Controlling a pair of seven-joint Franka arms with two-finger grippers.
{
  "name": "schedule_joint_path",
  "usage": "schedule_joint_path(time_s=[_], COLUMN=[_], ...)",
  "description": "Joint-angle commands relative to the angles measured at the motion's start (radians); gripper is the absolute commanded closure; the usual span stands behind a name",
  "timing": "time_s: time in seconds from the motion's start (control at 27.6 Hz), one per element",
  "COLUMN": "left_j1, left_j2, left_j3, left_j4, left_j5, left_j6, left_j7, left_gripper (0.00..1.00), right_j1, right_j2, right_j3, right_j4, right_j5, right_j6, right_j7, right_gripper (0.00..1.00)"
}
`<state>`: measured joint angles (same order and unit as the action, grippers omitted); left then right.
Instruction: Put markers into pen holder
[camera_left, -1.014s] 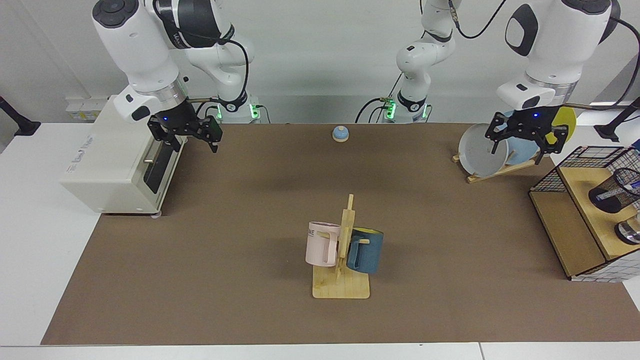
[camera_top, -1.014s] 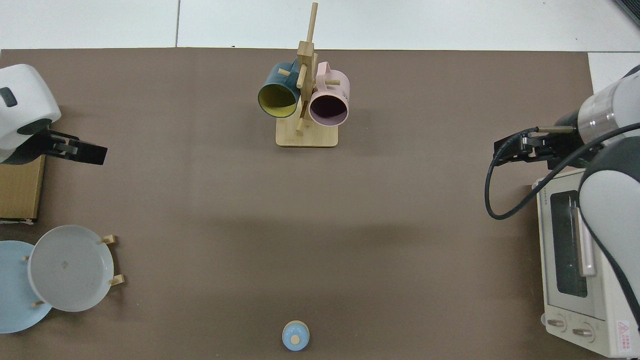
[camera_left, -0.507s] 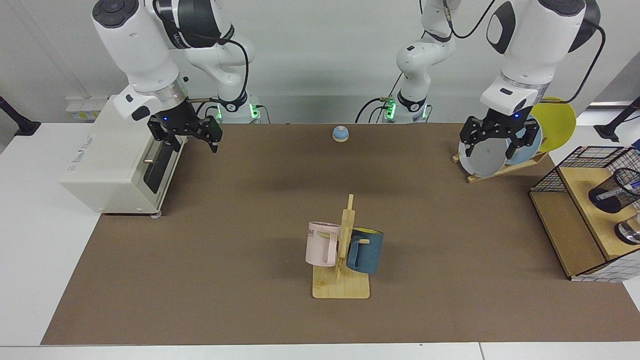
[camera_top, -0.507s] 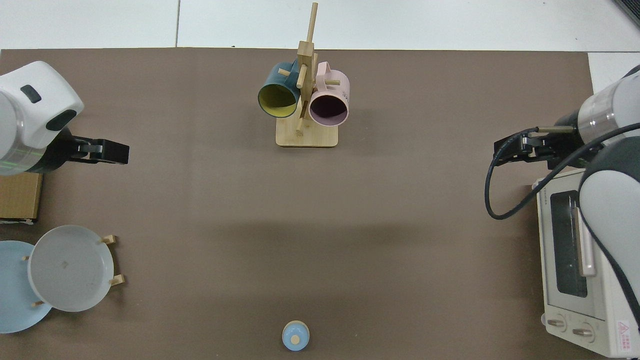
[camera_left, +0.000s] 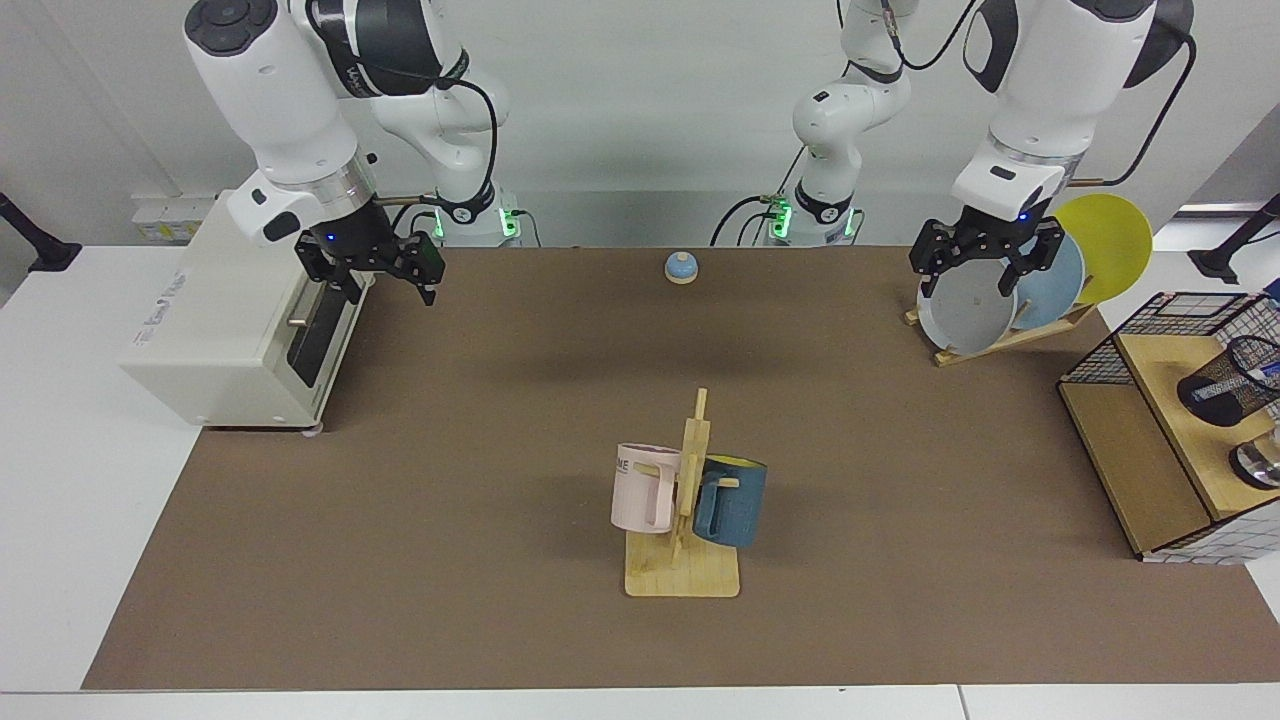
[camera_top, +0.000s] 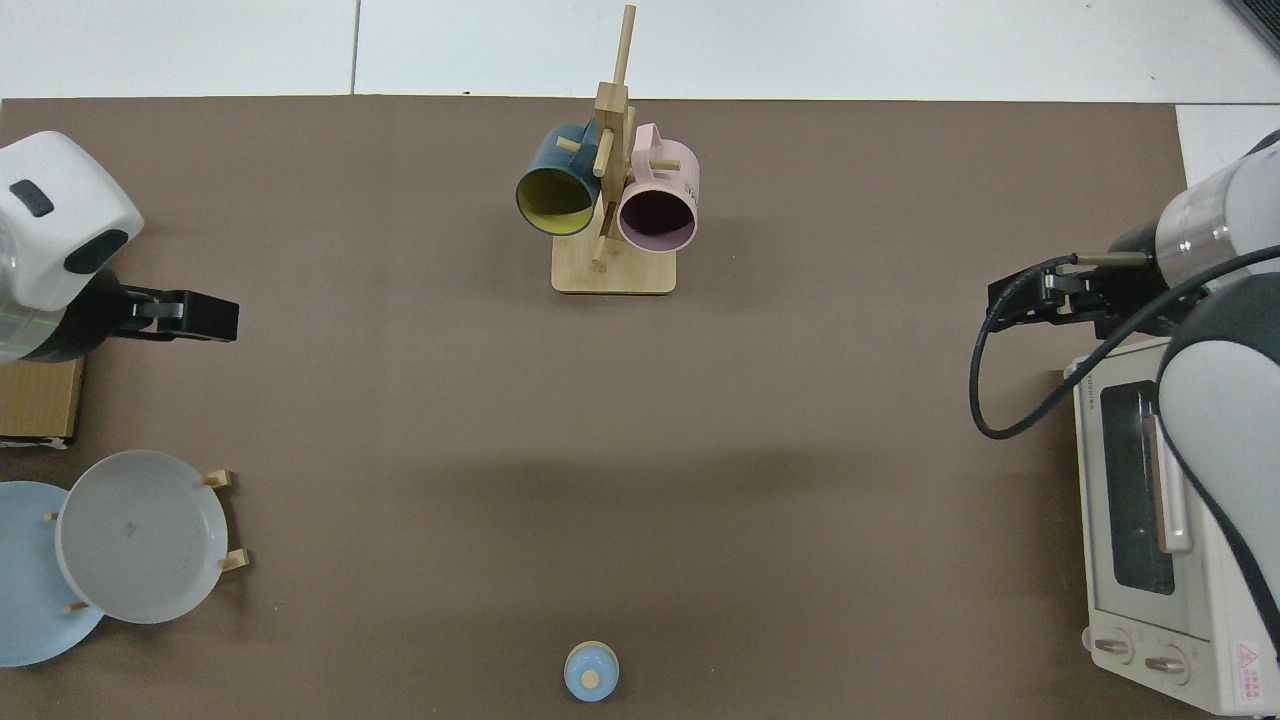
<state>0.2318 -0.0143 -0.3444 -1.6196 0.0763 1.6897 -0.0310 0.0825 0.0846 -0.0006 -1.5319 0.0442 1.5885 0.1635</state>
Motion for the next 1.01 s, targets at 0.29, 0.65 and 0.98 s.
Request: schedule_joint_path(time_s=[0.29, 0.65, 0.98], left_j1=[-0.204, -0.255, -0.253], left_j2=[-0.012, -0.016, -0.036], left_j3=[0.194, 0.275, 0.283], left_j4=[0.004, 0.003, 0.000], left_j5=[-0.033, -0.110, -0.109], left_j6=[-0.031, -0.044, -0.035], left_j7=[-0.006, -0.015, 0.011], left_gripper=[0.00, 0.00, 0.00], right_j1=[-0.021, -0.021, -0.021], right_j2=[-0.016, -0.016, -0.016], right_j3=[0.014, 0.014, 0.014], right_j4=[-0.016, -0.016, -0.016], right_j5=[0.003, 0.003, 0.003], right_j6=[0.001, 0.001, 0.001], right_j7=[-0.019, -0.019, -0.019], right_gripper=[0.00, 0.00, 0.00])
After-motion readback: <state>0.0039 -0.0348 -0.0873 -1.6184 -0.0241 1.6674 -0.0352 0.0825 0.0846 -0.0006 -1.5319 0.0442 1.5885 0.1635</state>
